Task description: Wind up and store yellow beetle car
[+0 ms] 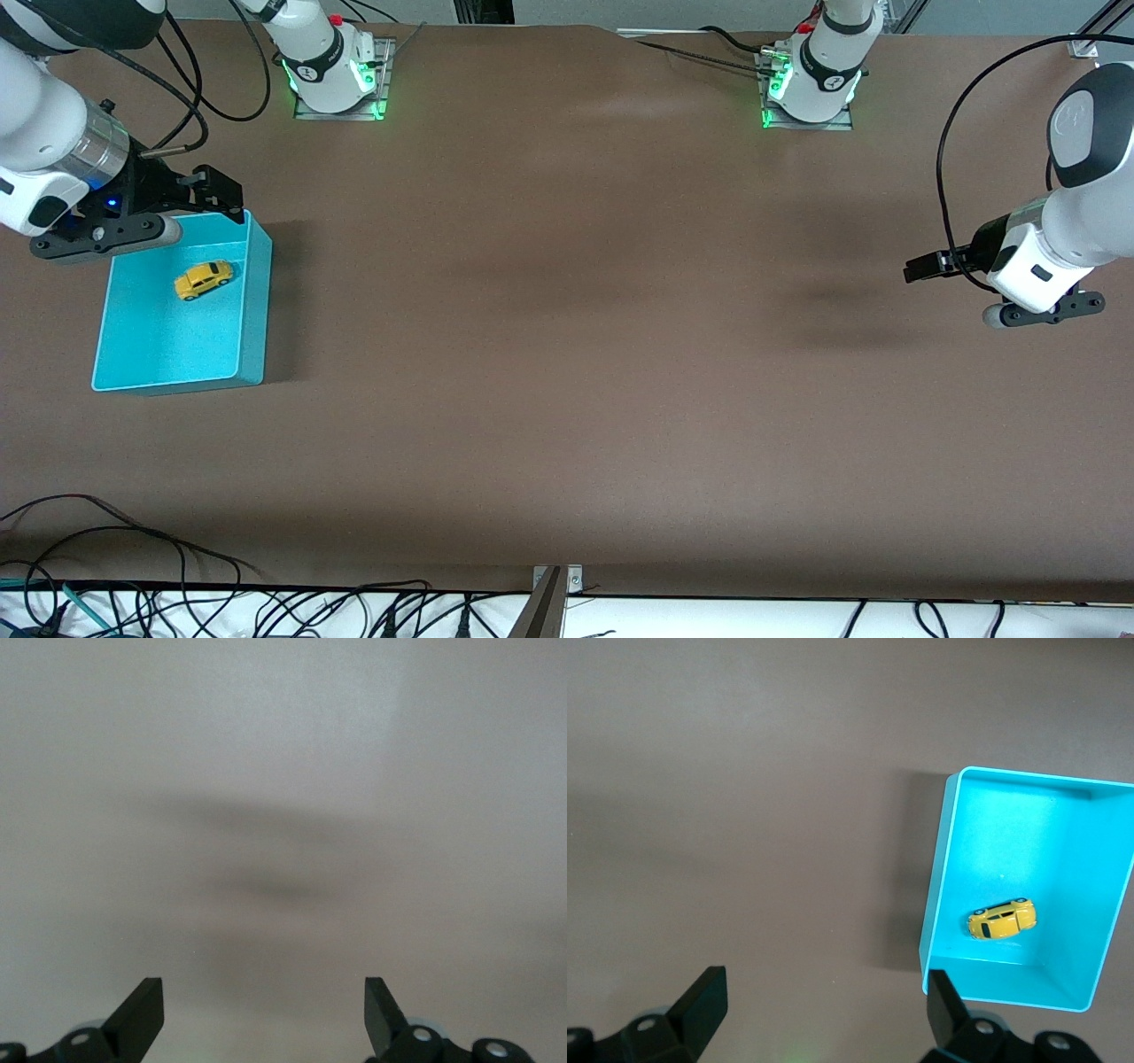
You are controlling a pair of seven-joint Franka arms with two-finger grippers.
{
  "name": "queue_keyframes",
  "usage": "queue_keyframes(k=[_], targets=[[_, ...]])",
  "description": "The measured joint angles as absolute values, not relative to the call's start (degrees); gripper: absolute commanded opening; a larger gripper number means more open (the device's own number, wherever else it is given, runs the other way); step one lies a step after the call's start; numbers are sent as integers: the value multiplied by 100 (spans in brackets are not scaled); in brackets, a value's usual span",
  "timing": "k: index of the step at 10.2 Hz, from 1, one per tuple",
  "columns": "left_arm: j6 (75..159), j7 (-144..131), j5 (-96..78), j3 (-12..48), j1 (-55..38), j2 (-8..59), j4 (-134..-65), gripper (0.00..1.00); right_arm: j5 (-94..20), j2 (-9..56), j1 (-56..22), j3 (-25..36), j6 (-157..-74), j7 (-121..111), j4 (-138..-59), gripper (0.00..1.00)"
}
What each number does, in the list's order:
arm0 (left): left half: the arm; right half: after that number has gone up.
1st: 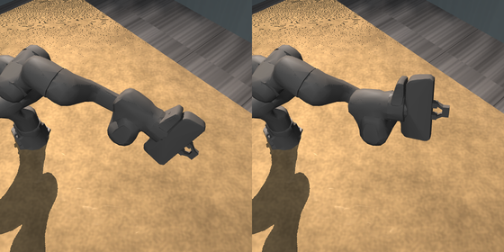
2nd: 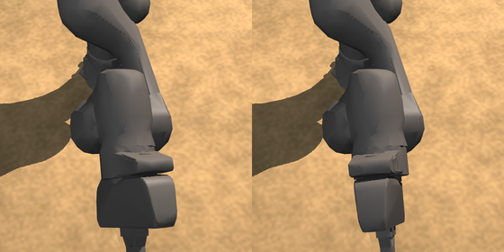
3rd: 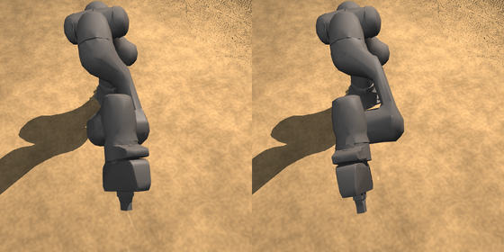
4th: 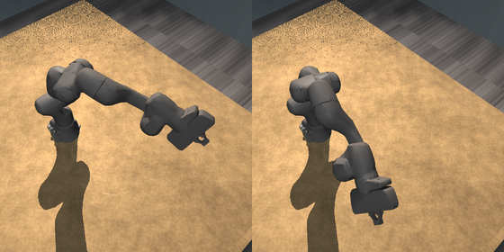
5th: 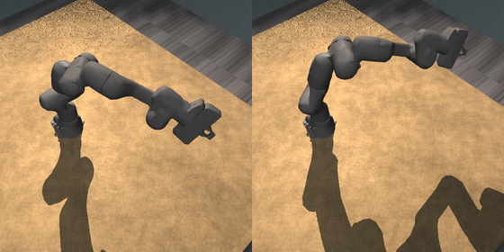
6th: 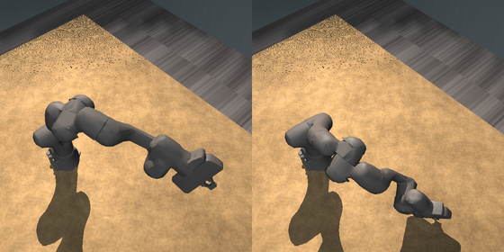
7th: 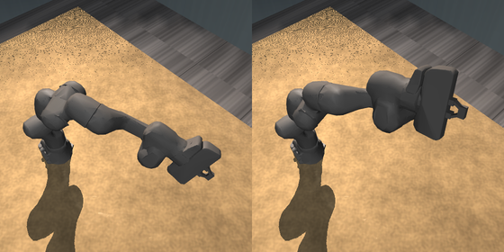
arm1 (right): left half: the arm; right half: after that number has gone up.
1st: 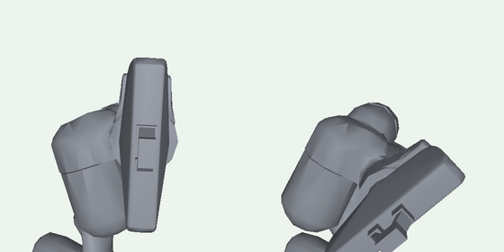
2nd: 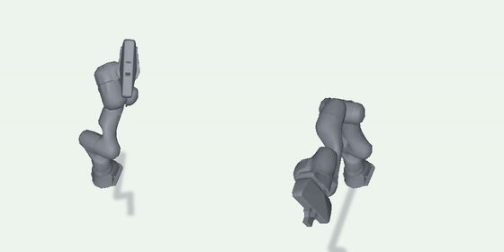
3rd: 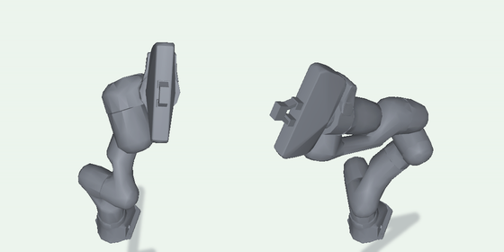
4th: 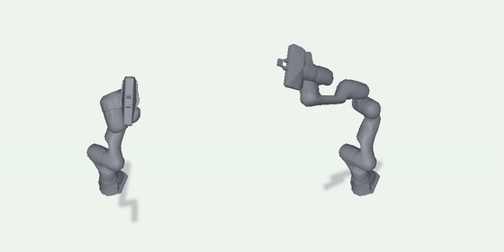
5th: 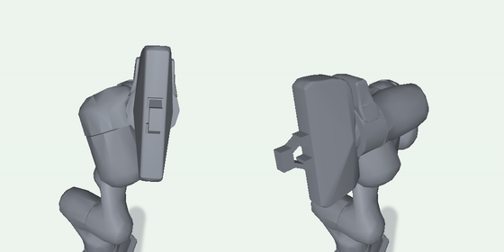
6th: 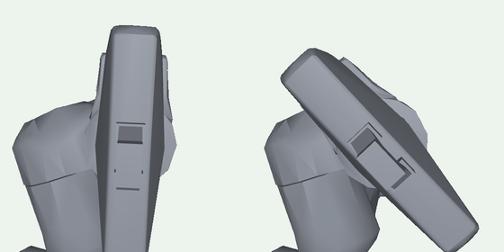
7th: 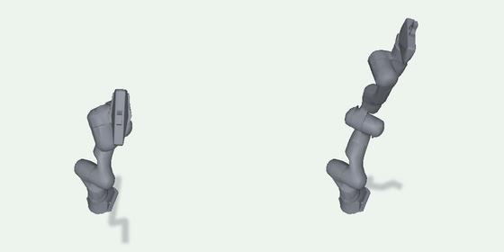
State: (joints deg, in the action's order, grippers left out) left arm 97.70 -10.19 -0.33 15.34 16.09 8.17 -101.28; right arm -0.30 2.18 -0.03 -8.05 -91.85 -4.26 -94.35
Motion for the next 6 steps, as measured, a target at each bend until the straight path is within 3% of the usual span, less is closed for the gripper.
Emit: queue_keyframes(k=[6], targets=[[9770, -1019, -33, 1535, 1609, 817, -10128, 100, -30, 219, -3, -805, -9183, -479, -9435, 100]])
